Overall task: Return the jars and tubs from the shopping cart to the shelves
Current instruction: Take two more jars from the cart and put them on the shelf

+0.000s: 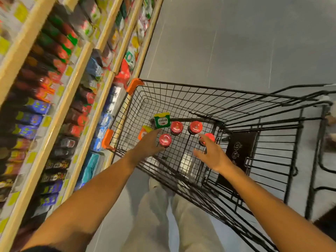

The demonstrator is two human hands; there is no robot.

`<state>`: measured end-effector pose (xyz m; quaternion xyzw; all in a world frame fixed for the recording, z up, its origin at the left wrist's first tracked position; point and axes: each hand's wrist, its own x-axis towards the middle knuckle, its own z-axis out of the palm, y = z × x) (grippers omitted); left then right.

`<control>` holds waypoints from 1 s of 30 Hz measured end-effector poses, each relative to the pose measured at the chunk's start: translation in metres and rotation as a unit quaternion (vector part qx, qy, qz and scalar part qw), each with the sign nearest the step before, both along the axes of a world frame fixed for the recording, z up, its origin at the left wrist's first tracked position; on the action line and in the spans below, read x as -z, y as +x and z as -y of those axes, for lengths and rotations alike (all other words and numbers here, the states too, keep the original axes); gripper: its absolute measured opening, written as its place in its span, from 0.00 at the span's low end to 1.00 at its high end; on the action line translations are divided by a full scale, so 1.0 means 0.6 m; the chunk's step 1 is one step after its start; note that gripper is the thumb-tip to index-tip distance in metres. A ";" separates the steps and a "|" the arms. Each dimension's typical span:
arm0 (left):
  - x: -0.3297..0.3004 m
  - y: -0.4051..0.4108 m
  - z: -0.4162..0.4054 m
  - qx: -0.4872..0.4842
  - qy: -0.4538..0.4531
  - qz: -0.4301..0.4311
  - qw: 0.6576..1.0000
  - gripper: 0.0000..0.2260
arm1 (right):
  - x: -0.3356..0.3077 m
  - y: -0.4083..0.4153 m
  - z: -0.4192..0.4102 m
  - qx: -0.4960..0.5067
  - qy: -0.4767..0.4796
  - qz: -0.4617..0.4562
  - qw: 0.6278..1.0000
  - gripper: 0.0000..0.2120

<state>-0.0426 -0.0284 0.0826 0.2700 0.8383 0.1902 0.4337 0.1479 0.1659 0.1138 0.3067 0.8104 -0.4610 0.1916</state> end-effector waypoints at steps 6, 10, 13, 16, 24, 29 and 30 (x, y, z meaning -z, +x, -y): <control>0.162 -0.032 -0.007 0.005 -0.035 0.029 0.999 0.47 | 0.110 -0.023 0.017 0.019 -0.036 0.027 0.999 0.37; 0.255 -0.050 -0.004 0.006 -0.031 0.044 0.999 0.55 | 0.172 -0.032 0.026 0.024 -0.058 0.031 0.998 0.36; 0.296 -0.054 -0.005 0.012 -0.023 0.052 0.998 0.52 | 0.211 -0.035 0.028 0.026 -0.053 0.027 0.998 0.36; 0.332 -0.058 -0.005 0.012 -0.019 0.050 0.999 0.50 | 0.241 -0.038 0.029 0.031 -0.058 0.025 0.998 0.36; 0.379 -0.058 -0.011 -0.038 0.055 0.044 0.997 0.39 | 0.294 -0.055 0.025 0.035 -0.064 0.028 0.997 0.37; 0.357 -0.061 -0.003 -0.040 0.099 0.029 0.994 0.35 | 0.301 -0.081 0.021 0.033 -0.073 0.029 0.996 0.35; 0.346 -0.062 -0.003 -0.041 0.104 0.034 0.993 0.33 | 0.302 -0.086 0.019 0.035 -0.075 0.033 0.996 0.35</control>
